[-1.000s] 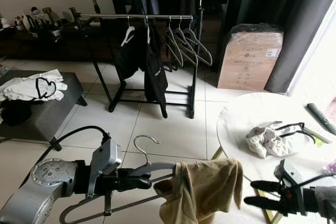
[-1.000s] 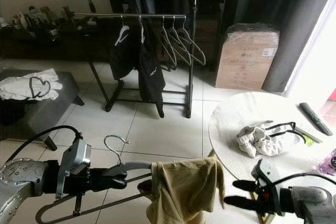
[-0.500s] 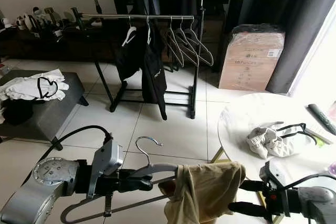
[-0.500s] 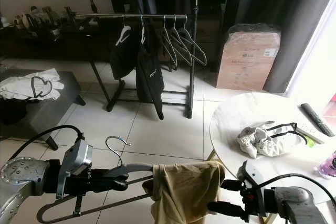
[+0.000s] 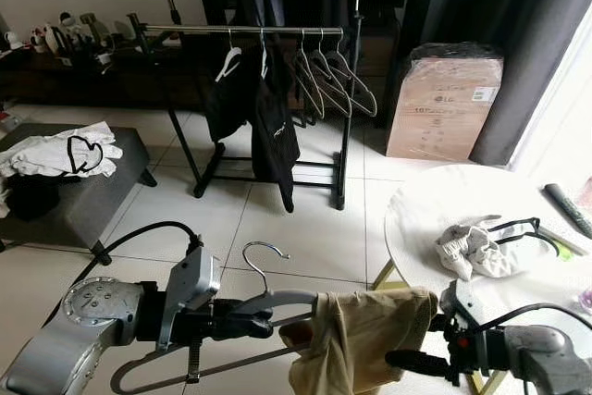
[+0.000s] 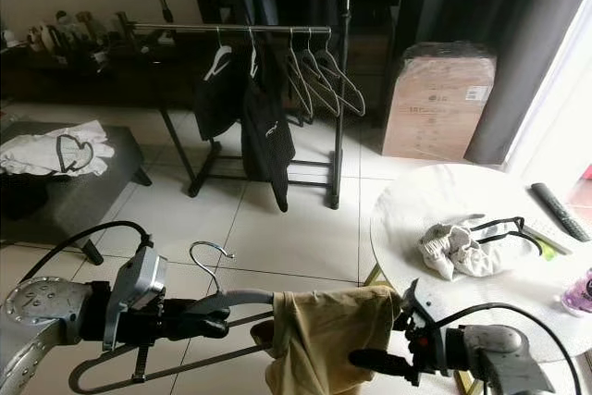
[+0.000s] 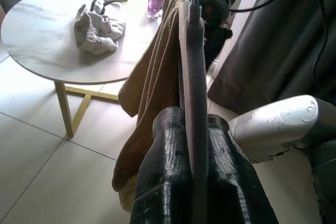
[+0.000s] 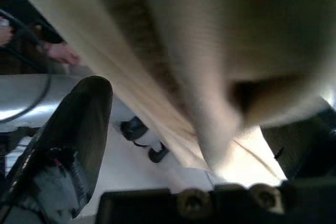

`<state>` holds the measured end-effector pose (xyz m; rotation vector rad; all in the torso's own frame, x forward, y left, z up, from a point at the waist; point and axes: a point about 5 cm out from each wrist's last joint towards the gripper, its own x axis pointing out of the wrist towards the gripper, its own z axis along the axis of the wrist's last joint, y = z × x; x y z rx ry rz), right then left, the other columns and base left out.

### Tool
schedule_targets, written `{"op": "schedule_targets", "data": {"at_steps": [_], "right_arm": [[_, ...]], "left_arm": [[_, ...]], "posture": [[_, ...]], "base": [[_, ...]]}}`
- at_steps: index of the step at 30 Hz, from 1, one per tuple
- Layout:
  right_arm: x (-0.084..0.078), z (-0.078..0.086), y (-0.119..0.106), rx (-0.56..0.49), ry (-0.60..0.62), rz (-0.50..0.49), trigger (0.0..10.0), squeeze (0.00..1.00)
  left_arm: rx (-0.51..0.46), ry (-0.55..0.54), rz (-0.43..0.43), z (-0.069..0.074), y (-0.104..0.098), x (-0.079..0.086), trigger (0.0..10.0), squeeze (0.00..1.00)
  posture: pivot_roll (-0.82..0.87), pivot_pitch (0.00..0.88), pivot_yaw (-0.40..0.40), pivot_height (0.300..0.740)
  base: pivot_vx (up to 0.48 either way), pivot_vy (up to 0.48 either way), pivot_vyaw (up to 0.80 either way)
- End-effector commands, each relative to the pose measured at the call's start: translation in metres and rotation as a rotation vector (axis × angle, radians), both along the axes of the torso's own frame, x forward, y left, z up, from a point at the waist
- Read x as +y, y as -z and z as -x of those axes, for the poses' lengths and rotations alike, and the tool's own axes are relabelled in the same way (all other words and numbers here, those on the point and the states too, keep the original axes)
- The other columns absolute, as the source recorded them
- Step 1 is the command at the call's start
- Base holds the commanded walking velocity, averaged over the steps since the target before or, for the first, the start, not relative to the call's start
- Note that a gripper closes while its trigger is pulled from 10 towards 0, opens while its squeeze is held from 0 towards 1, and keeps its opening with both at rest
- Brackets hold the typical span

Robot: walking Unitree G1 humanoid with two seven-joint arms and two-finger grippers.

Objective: Hang hanger

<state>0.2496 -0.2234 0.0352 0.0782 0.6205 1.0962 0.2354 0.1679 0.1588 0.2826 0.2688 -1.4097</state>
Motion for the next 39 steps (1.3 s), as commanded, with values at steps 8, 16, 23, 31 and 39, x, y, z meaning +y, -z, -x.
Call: {"op": "schedule_targets", "data": {"at_steps": [8, 16, 23, 31, 39], "right_arm": [[0.013, -0.001, 0.001, 0.003, -0.018, -0.028, 0.0, 0.00], [0.020, -0.006, 0.002, -0.004, 0.017, -0.050, 0.0, 0.00], [0.021, -0.007, 0.003, -0.005, 0.045, -0.050, 0.0, 0.00], [0.020, -0.007, 0.003, -0.007, 0.053, -0.047, 0.0, 0.00], [0.019, -0.008, 0.002, -0.012, 0.061, -0.046, 0.0, 0.00]], "left_arm": [[-0.037, 0.033, 0.028, 0.000, -0.008, -0.007, 0.0, 0.00], [-0.037, 0.032, 0.031, -0.001, -0.008, -0.008, 0.0, 0.00], [-0.038, 0.032, 0.033, -0.001, -0.008, -0.008, 0.0, 0.00], [-0.041, 0.029, 0.033, -0.001, -0.008, -0.008, 0.0, 0.00], [-0.043, 0.029, 0.035, -0.002, -0.008, -0.009, 0.0, 0.00]], "posture": [[-0.06, 0.069, 0.023, 0.740], [-0.06, 0.070, 0.022, 0.740], [-0.06, 0.069, 0.023, 0.740], [-0.06, 0.070, 0.024, 0.740], [-0.06, 0.070, 0.021, 0.740]], "base": [[0.000, 0.000, 0.00], [0.000, 0.000, 0.00], [0.000, 0.000, 0.00], [0.000, 0.000, 0.00], [0.000, 0.000, 0.00]]}}
